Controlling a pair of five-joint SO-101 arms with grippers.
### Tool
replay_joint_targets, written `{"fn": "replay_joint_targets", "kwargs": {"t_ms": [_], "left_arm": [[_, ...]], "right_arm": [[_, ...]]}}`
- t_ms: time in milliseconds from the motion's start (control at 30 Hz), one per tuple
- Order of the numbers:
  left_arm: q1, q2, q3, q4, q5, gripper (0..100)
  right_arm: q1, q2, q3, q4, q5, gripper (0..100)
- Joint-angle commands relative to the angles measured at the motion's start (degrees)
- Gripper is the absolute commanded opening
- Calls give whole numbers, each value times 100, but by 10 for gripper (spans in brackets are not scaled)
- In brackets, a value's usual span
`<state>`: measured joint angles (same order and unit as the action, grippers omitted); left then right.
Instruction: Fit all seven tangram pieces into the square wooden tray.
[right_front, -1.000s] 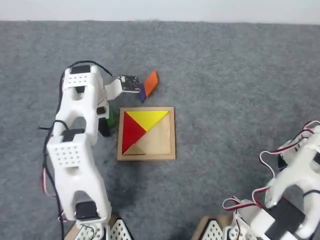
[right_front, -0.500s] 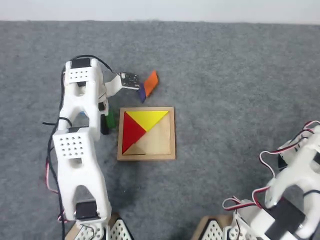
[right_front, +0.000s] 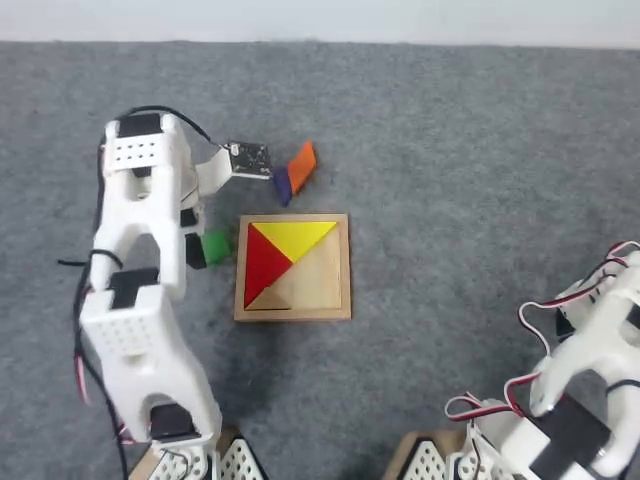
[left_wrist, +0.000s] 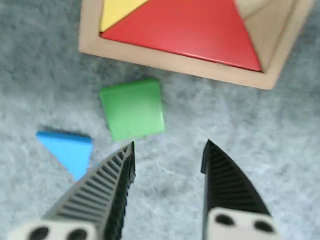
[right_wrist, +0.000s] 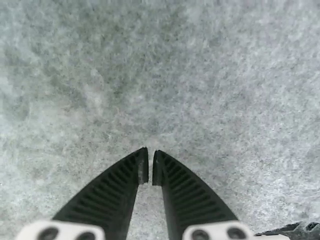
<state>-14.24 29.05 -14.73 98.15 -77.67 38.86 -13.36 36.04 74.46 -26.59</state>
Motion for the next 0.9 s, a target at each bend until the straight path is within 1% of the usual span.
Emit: {"fn": "replay_joint_targets", "kwargs": {"t_ms": [0,133,300,400,567,700,867], "left_arm": [[-35,-949,409,202,9,205],[-18,-1099,840,-396,35,214],[9,-932,1279,-1248,35,309],[123,-659,1279,-1644,114,309],[501,-290,1270,-1978,396,311],[563,62,1103,-2075,440,312],[369,580,330,-1495,510,312]], "right_arm": [[-110,-277,-264,-84,70,31],[-101,-277,-264,-84,70,31],[-84,-277,-264,-84,70,31],[-101,-277,-264,-84,70,31],[-110,-277,-264,-84,70,31],[-110,-277,-264,-84,70,31],[-110,-277,-264,-84,70,31]]}}
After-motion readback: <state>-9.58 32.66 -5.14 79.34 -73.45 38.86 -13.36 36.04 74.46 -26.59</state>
